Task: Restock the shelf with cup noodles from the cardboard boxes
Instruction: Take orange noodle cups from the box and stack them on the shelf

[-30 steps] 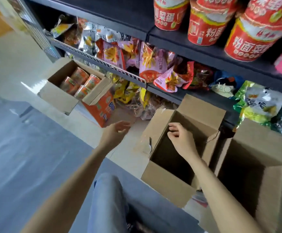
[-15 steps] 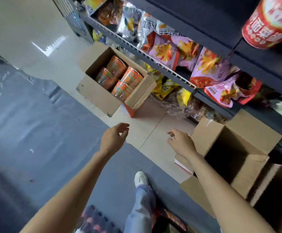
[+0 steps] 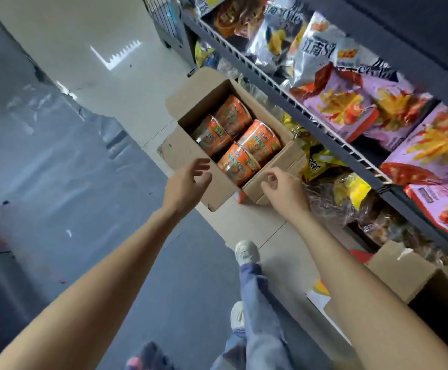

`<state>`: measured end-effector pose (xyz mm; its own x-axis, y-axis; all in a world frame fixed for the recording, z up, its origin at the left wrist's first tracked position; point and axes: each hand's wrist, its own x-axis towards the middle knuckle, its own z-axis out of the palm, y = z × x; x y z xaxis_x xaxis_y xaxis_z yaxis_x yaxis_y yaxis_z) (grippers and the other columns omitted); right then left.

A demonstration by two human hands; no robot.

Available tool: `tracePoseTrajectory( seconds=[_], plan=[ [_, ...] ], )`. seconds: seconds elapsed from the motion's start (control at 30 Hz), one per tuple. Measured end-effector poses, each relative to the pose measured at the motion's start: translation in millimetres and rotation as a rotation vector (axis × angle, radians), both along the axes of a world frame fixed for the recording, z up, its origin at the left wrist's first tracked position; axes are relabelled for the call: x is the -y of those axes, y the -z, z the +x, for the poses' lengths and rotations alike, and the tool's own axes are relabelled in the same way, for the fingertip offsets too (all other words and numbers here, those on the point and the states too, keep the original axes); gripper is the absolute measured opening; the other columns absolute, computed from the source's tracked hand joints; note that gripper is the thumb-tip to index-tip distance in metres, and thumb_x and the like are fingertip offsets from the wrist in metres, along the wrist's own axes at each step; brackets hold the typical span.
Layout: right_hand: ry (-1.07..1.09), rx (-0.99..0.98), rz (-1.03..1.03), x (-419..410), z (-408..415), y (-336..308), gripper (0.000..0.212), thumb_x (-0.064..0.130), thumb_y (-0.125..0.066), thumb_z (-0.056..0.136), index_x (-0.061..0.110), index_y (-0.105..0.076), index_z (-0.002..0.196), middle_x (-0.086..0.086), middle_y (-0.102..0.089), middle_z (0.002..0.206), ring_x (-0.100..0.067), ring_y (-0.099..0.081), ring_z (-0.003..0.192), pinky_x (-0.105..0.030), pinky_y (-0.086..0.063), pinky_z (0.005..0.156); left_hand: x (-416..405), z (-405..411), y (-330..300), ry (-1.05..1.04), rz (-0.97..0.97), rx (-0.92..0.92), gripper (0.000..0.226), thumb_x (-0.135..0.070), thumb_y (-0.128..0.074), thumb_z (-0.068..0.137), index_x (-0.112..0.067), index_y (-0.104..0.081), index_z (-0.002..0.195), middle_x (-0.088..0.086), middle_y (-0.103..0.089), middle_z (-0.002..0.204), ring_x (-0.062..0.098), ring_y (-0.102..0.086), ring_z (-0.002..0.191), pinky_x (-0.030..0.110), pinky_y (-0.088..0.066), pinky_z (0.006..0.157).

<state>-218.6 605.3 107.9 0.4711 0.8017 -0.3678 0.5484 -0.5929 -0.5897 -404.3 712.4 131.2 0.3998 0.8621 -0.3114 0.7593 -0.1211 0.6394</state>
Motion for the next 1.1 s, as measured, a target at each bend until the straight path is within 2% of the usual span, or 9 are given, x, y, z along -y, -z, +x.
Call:
tracePoseTrajectory(
  seconds=[0.13, 0.3, 0.43, 0.53, 0.63, 0.7, 0.9, 1.03, 1.1],
  plan=[
    [0.061, -0.074, -0.009, -56, 15, 26, 0.032, 0.031, -0.058, 0.091, 0.018, -0.057, 0.121, -0.006, -0.064, 0.115, -0.024, -0.059, 0.102, -0.033, -0.048, 0.081, -52, 17, 22, -0.020, 0.036, -0.018, 0.035, -0.026, -0.059, 0.092, -0.022, -0.053, 0.127, -0.005, -0.062, 0.121, 0.011, -0.059, 0.105, 0.026, -0.047, 0.081],
    [0.188, -0.184, -0.057, -111, 22, 78, 0.042, 0.032, -0.060, 0.092, 0.014, -0.049, 0.129, -0.009, -0.056, 0.127, -0.023, -0.055, 0.108, -0.026, -0.039, 0.075, -120, 43, 83, 0.112, 0.043, -0.212, 0.051, -0.029, -0.062, 0.089, -0.019, -0.046, 0.136, 0.002, -0.057, 0.128, 0.017, -0.056, 0.111, 0.027, -0.046, 0.081],
    [0.522, -0.334, -0.222, -146, 3, 120, 0.071, 0.034, -0.066, 0.088, 0.019, -0.026, 0.145, -0.019, -0.028, 0.147, -0.033, -0.038, 0.127, -0.028, -0.031, 0.080, -165, 61, 129, 0.185, 0.098, -0.304, 0.067, -0.039, -0.066, 0.085, -0.019, -0.036, 0.142, 0.008, -0.045, 0.138, 0.024, -0.045, 0.122, 0.037, -0.044, 0.095],
    [0.701, -0.361, -0.294, -163, -16, 142, 0.094, 0.035, -0.073, 0.081, 0.025, -0.009, 0.149, -0.024, -0.010, 0.153, -0.040, -0.026, 0.136, -0.042, -0.034, 0.100, -180, 77, 157, 0.318, 0.092, -0.332, 0.068, -0.037, -0.063, 0.087, -0.018, -0.032, 0.145, 0.009, -0.040, 0.143, 0.025, -0.039, 0.127, 0.036, -0.040, 0.100],
    [0.854, -0.388, -0.293, -175, -26, 167, 0.113, 0.039, -0.080, 0.072, 0.030, 0.000, 0.150, -0.026, 0.001, 0.154, -0.043, -0.029, 0.135, -0.044, -0.034, 0.103, -192, 92, 176, 0.461, 0.214, -0.360, 0.071, -0.045, -0.064, 0.085, -0.020, -0.033, 0.144, 0.008, -0.040, 0.143, 0.027, -0.037, 0.129, 0.037, -0.036, 0.103],
    [0.910, -0.374, -0.288, -182, -32, 181, 0.121, 0.041, -0.083, 0.066, 0.034, 0.004, 0.150, -0.026, 0.005, 0.154, -0.046, -0.038, 0.128, -0.044, -0.037, 0.101, -205, 96, 185, 0.455, 0.178, -0.351, 0.076, -0.046, -0.066, 0.082, -0.022, -0.032, 0.145, 0.008, -0.037, 0.143, 0.028, -0.035, 0.129, 0.038, -0.037, 0.102],
    [1.060, -0.244, -0.185, -199, -42, 185, 0.117, 0.032, -0.087, 0.062, 0.039, -0.007, 0.147, -0.019, -0.009, 0.151, -0.044, -0.038, 0.126, -0.046, -0.039, 0.097, -238, 92, 194, 0.642, 0.171, -0.421, 0.065, -0.048, -0.056, 0.087, -0.018, -0.039, 0.141, 0.009, -0.038, 0.141, 0.029, -0.035, 0.125, 0.036, -0.035, 0.102],
    [1.064, -0.199, -0.004, -176, -46, 133, 0.117, 0.050, -0.084, 0.049, 0.049, -0.011, 0.140, -0.005, -0.029, 0.141, -0.028, -0.045, 0.120, -0.046, -0.046, 0.093, -232, 107, 190, 0.672, 0.116, -0.146, 0.060, -0.049, -0.048, 0.082, -0.010, -0.054, 0.128, 0.013, -0.054, 0.126, 0.033, -0.049, 0.114, 0.038, -0.040, 0.096],
    [1.072, -0.151, 0.121, -158, -46, 100, 0.114, 0.047, -0.084, 0.050, 0.047, -0.014, 0.140, 0.005, -0.032, 0.134, -0.017, -0.047, 0.117, -0.038, -0.046, 0.089, -217, 124, 192, 0.734, -0.033, -0.086, 0.060, -0.038, -0.060, 0.084, -0.010, -0.047, 0.135, 0.014, -0.051, 0.130, 0.032, -0.049, 0.119, 0.037, -0.039, 0.099]
  ],
)
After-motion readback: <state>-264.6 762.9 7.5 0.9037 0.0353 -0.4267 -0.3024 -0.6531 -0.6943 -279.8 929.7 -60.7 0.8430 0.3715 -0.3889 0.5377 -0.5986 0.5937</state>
